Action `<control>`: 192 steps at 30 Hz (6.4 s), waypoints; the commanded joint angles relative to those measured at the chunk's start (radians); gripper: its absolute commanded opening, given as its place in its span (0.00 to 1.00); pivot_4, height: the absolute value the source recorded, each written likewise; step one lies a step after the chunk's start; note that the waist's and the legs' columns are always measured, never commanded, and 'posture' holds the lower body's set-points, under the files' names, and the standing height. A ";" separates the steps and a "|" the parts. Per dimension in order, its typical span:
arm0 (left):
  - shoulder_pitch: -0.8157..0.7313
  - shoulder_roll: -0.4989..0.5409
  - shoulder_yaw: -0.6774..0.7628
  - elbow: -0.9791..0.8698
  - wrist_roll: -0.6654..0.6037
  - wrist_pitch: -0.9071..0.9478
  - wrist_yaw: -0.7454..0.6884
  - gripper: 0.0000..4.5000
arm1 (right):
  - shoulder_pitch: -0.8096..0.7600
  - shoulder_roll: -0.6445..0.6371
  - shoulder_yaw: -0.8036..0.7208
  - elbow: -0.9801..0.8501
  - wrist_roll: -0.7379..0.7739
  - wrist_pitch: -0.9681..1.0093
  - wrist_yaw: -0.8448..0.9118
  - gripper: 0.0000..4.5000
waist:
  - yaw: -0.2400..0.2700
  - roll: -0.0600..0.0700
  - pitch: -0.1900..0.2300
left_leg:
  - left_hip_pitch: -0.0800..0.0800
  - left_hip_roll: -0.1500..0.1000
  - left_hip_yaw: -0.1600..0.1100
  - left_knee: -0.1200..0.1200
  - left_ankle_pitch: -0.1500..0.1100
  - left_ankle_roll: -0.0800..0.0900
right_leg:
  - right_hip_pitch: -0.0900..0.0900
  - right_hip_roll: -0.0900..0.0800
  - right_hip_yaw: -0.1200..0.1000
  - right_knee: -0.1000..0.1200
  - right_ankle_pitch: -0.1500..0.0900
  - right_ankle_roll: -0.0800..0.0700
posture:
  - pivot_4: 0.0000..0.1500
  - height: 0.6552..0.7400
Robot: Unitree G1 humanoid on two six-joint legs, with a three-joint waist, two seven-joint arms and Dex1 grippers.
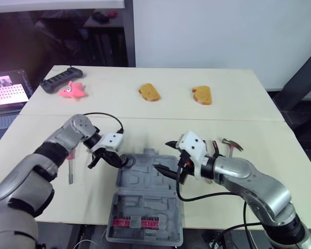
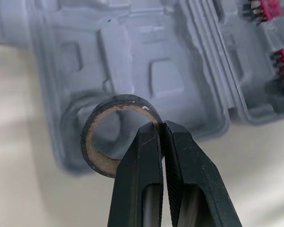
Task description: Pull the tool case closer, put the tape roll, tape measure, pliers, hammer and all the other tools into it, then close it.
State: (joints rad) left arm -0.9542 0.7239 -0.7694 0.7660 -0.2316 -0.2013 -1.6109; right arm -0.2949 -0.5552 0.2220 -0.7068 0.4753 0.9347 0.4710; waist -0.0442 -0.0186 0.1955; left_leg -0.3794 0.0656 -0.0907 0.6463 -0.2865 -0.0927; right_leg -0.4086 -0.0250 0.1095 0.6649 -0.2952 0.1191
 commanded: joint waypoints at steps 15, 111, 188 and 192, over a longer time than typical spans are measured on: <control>-0.053 -0.049 0.012 0.131 0.028 -0.052 -0.003 0.03 | 0.007 0.018 -0.026 -0.062 0.015 0.019 -0.031 1.00 | 0.000 0.000 0.000 | 0.000 0.000 0.000 0.000 -0.001 0.001 | 0.000 0.000 0.000 0.000 0.000 0.000 | 1.00 1.00; 0.853 0.434 1.186 0.040 -0.080 0.206 0.360 0.99 | 0.762 -0.205 -0.910 0.452 0.000 -0.591 0.506 1.00 | 0.002 0.000 0.000 | 0.005 0.000 0.006 -0.001 -0.003 0.005 | 0.004 -0.002 0.003 -0.003 -0.006 -0.005 | 1.00 1.00; 0.807 -0.495 1.014 -0.734 -0.044 0.861 1.537 0.00 | -0.035 -0.049 -0.098 0.004 0.150 -0.161 0.173 1.00 | 0.011 0.008 -0.007 | 0.006 -0.001 0.001 0.001 -0.002 0.002 | 0.007 -0.002 0.001 -0.002 -0.002 0.001 | 1.00 1.00; 0.811 -0.491 1.010 -0.740 -0.040 0.864 1.531 0.00 | -0.036 -0.051 -0.099 0.003 0.152 -0.154 0.169 1.00 | 0.011 0.008 -0.007 | 0.006 -0.001 0.001 0.001 -0.002 0.002 | 0.007 -0.002 0.001 -0.002 -0.002 0.001 | 1.00 1.00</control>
State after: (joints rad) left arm -0.1695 0.2424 0.2611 0.0010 -0.2701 0.6234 -0.0613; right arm -0.3193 -0.6083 0.1419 -0.6685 0.6135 0.7850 0.6436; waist -0.0333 -0.0101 0.1887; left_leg -0.3730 0.0643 -0.0894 0.6470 -0.2885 -0.0902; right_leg -0.4014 -0.0272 0.1102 0.6632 -0.2976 0.1197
